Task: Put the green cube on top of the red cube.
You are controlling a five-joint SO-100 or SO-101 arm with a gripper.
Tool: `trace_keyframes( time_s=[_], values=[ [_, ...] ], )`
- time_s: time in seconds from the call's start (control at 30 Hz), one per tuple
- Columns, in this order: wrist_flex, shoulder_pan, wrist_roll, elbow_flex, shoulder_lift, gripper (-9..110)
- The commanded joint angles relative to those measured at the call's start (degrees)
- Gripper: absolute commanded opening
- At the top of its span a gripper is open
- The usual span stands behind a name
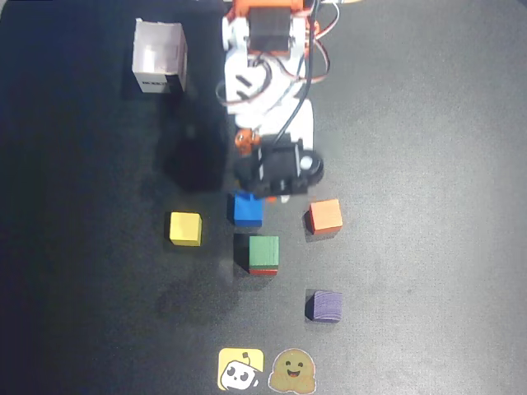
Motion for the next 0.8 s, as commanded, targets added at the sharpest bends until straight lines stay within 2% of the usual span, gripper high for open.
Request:
trace_keyframes(
  time_s=[0.0,0.27,0.47,0.63,0.77],
  values=[
    [-0.1,0.6,-1.1,2.6,5.0,0],
    [0.6,1.2,-1.3,15.6,19.2,0],
    [6.7,1.2,0.0,22.7,33.0,0],
    [10.8,1.2,0.4,22.9,36.7,0],
    [9.3,1.5,1.2,27.1,39.5,0]
  ],
)
